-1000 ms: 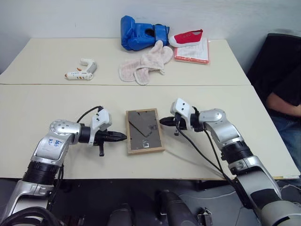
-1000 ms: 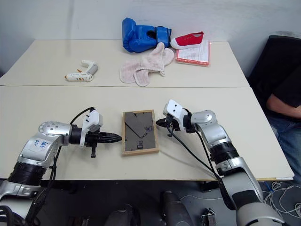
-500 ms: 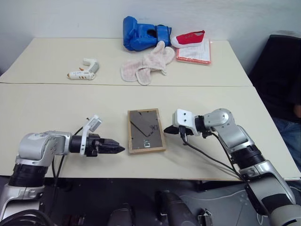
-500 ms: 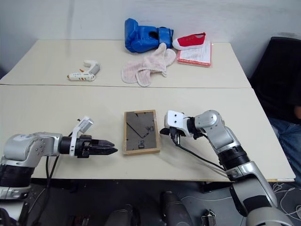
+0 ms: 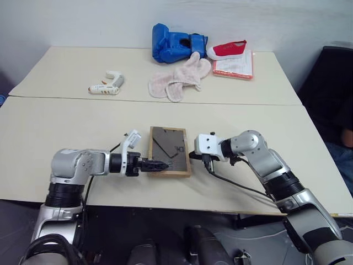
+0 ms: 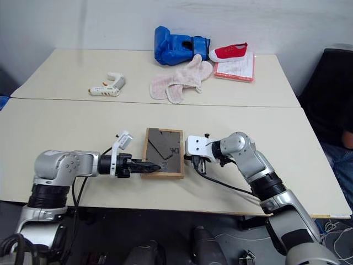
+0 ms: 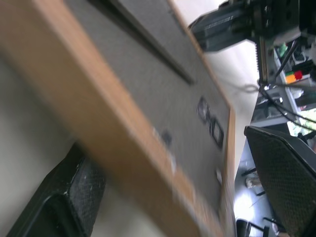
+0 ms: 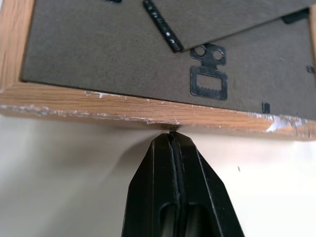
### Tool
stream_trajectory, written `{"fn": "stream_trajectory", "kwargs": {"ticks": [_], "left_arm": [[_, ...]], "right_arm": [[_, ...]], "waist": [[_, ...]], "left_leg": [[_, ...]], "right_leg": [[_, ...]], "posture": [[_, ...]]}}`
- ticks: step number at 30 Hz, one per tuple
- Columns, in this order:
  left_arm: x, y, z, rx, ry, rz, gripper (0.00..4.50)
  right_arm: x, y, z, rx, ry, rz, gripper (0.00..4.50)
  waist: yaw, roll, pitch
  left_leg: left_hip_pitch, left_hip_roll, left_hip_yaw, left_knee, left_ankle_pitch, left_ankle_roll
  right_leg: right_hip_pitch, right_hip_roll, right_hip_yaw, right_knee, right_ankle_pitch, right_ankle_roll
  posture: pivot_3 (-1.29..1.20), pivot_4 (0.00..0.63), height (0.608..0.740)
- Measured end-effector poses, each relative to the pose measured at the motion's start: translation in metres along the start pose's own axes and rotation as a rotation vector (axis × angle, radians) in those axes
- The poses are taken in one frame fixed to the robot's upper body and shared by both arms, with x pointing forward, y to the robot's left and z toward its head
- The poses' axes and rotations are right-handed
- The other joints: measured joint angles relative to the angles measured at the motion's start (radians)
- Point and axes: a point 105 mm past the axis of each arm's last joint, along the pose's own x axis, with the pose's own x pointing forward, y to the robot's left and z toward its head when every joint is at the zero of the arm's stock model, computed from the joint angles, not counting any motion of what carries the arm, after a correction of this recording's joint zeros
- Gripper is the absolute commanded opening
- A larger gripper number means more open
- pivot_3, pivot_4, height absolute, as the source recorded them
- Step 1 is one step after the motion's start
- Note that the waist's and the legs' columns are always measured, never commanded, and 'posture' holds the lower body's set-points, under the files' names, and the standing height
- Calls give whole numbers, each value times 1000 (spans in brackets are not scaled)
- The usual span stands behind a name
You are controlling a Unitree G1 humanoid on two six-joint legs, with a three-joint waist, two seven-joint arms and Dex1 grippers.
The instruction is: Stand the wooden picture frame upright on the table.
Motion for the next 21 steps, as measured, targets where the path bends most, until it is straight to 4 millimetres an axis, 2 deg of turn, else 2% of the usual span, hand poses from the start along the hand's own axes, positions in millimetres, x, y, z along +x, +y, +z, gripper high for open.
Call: {"fn": "stream_trajectory", "kwargs": {"ticks": [3,7,12,14,16,18,21], "left_arm": [[3,0,2,-18,-22,-4,3879],[1,0,-2,-46,-10,-12,2603],[-11,-9,2,-22,-20,-65,1190],[-14,-12,5,-4,-26,-72,1076],[-16,-11,6,-1,-33,-68,1075],[-17,-10,8,3,-41,-65,1075],[-22,-10,12,14,-56,-50,1075]], "right_arm": [[1,0,0,3,0,-5,0],[1,2,-2,11,-1,-8,0],[1,1,-3,18,-3,-20,0],[-1,-1,-3,38,-10,-34,0],[-7,-6,-2,103,-37,-54,349],[-17,-10,4,173,-77,-58,874],[-47,-17,26,286,-174,-50,1837]], "waist": [[-5,0,0],[-9,-1,0],[-28,-1,1],[-31,-1,1],[-31,-1,1],[-29,-1,1],[-28,-1,1]], "left_leg": [[-1,1,0,0,0,0],[-1,1,0,0,0,-1],[-1,1,0,0,1,-3],[-1,1,0,0,1,-3],[-2,1,0,0,1,-3],[-3,1,-1,0,1,-3],[-5,1,-1,0,1,-3]], "right_leg": [[0,0,0,1,0,0],[-1,0,-1,0,0,0],[-2,0,-1,0,0,0],[-2,0,-1,0,0,0],[-3,0,-1,0,0,0],[-4,0,-1,1,0,0],[-6,0,-1,2,0,0]], "posture": [[0,150,740],[0,150,740],[0,150,740],[0,150,740],[0,150,740],[0,150,740],[0,150,740]]}}
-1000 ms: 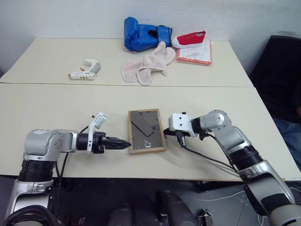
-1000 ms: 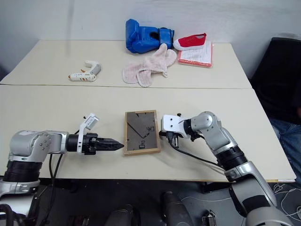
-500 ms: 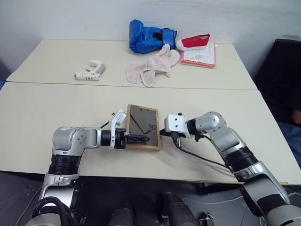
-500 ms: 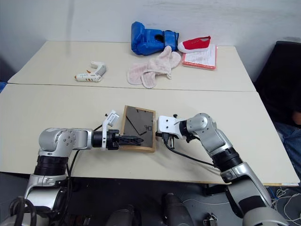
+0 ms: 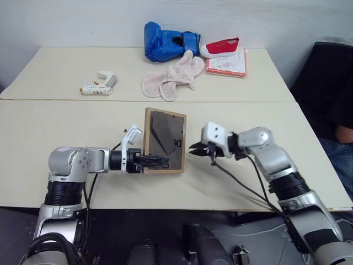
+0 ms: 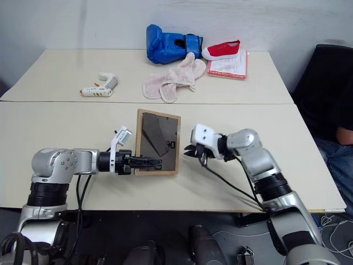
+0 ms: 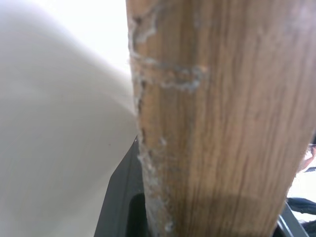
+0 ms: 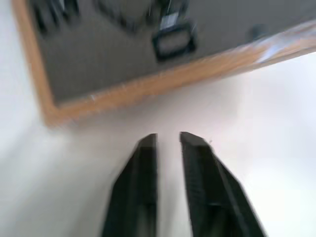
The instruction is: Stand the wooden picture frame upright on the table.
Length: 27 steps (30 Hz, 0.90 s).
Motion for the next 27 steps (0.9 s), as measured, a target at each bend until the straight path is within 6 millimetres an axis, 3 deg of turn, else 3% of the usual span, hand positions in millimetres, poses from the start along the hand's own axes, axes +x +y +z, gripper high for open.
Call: {"fn": "stream_trajectory", "kwargs": {"ticks": [4,7,8,12,16,19,23,27], "left_arm": [[-1,-2,2,24,-4,4,1075],[-1,-7,5,71,-3,0,1075],[0,-9,6,80,-1,-4,1075],[2,-20,11,123,-2,-37,1075],[-2,-26,17,147,-11,-52,1074],[-3,-26,17,150,-8,-52,1074],[1,-31,21,192,3,-67,1074],[2,-31,21,207,12,-85,1074]], "right_arm": [[-17,4,35,102,-109,38,3220],[-19,8,67,148,-207,72,4313],[-17,10,72,155,-226,81,4474],[3,14,80,202,-263,99,4500],[16,7,86,216,-267,64,4500],[17,9,90,216,-277,78,4500],[10,41,102,195,-307,251,4500],[1,50,101,200,-296,275,4500]], "waist": [[-1,0,0],[-3,0,0],[-2,0,0],[-2,0,0],[-4,0,0],[-3,0,0],[-1,0,0],[-1,0,0]], "left_leg": [[0,0,0,0,0,0],[-3,0,1,0,1,-1],[-3,0,1,0,1,-1],[-7,0,1,0,1,-1],[-8,0,1,0,1,-1],[-9,0,0,0,1,-1],[-10,0,0,0,1,-1],[-10,0,-1,1,1,-1]], "right_leg": [[-1,0,0,-1,0,0],[-4,0,1,0,0,0],[-5,0,1,0,0,0],[-8,0,1,0,0,0],[-9,0,1,1,0,0],[-10,0,0,0,0,0],[-10,0,0,0,0,0],[-10,-1,-1,-1,0,0]], "posture": [[0,150,740],[0,150,740],[0,150,740],[0,150,740],[0,150,740],[0,150,740],[0,150,740],[0,150,740]]}}
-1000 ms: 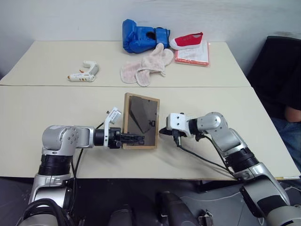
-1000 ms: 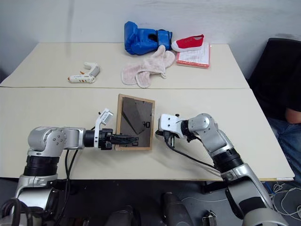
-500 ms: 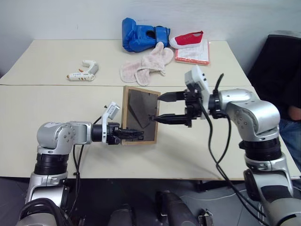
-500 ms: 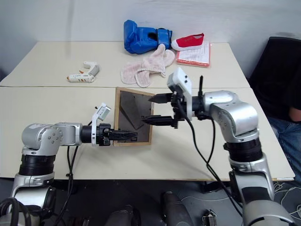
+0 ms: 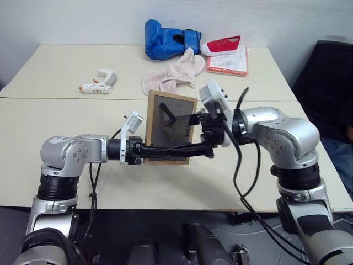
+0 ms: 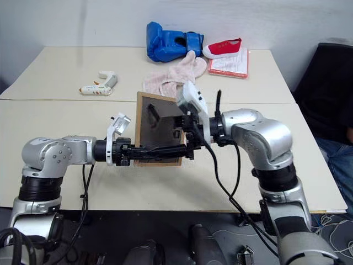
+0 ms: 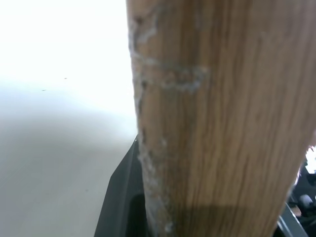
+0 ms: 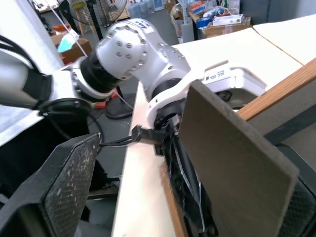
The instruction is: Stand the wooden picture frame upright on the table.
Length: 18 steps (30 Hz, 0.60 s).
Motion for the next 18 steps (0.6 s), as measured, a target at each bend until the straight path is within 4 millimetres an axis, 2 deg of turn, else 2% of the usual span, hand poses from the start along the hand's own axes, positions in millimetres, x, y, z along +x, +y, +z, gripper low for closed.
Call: {"fn": "stream_trajectory", "kwargs": {"ticks": [4,7,11,15,18], "left_arm": [[-1,7,-1,-17,-2,14,1074],[-3,8,0,-14,-2,26,1074],[-6,10,3,-12,-4,37,1074],[-8,9,3,-16,5,37,1074],[-10,9,3,-24,12,41,1074]], "right_arm": [[-9,0,-5,12,20,-34,4500],[-24,-1,-8,-12,48,-95,4500],[-49,-17,-19,-127,125,-273,4500],[-79,-36,-28,-450,231,-471,4500],[-90,-51,-35,-928,349,-575,4500]], "waist": [[-3,0,0],[1,0,0],[3,0,0],[2,-1,1],[-3,-1,1]], "left_leg": [[0,0,0,0,0,0],[-2,0,0,0,0,0],[-3,0,0,0,0,1],[-3,-1,0,0,0,1],[-3,-1,2,0,0,1]], "right_leg": [[-1,0,0,0,0,0],[-2,0,0,0,0,0],[-1,0,0,-1,0,0],[-2,1,0,-2,0,1],[-2,2,2,-2,1,2]], "posture": [[0,150,740],[0,150,740],[0,150,740],[0,150,740],[0,150,740]]}}
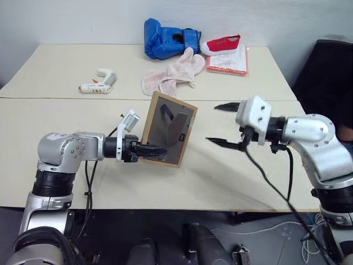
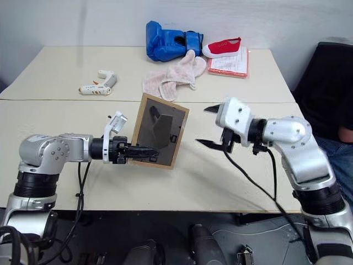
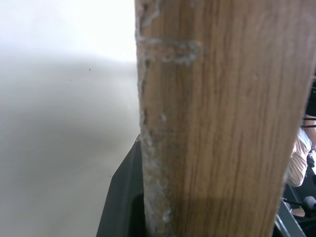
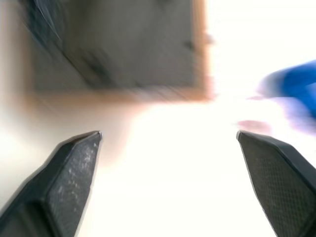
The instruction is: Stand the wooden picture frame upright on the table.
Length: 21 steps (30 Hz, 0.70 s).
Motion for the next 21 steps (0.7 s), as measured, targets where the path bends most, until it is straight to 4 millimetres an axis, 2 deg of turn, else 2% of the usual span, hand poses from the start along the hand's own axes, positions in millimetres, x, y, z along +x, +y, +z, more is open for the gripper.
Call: {"fn": "stream_trajectory", "kwargs": {"ticks": [1,2,5,7,11,14,19,21], "left_arm": [[0,-1,0,-3,2,-4,1074],[1,-3,1,-8,4,-15,1074],[1,-8,4,-15,5,-44,1074],[1,-12,5,-32,10,-63,1074],[1,-19,9,-42,20,-97,1074],[1,-21,9,-47,24,-109,1074],[-1,-23,8,-67,30,-129,1074],[-3,-23,7,-92,27,-149,1074]], "right_arm": [[2,2,-1,-121,-10,-17,4500],[6,6,0,-349,-34,-42,4500],[15,23,2,-699,-121,-23,4500],[23,28,-1,-810,-170,-38,4500],[45,16,7,-894,-258,-205,4500],[53,9,16,-947,-319,-291,3962],[59,14,16,-990,-376,-348,2265],[61,12,19,-1000,-399,-382,1827]], "waist": [[-2,0,0],[-3,0,0],[-4,0,0],[-5,0,0],[-13,0,0],[-19,0,0],[-26,0,0],[-27,0,0]], "left_leg": [[0,0,0,0,0,0],[0,0,1,0,0,-1],[0,0,2,0,1,-1],[1,1,2,0,1,-2],[1,1,3,0,2,-3],[2,1,3,0,2,-3],[2,1,3,0,2,-3],[2,1,3,0,2,-3]], "right_leg": [[0,0,0,0,0,0],[0,1,1,1,0,0],[-2,1,2,2,0,0],[-2,1,2,2,0,-1],[-2,1,3,4,-1,-2],[-2,1,2,5,-1,-2],[-2,1,3,5,-1,-2],[-2,1,2,5,-1,-2]], "posture": [[0,150,740],[0,150,740],[0,150,740],[0,150,740],[0,150,740],[0,150,740],[0,150,740],[0,150,740]]}}
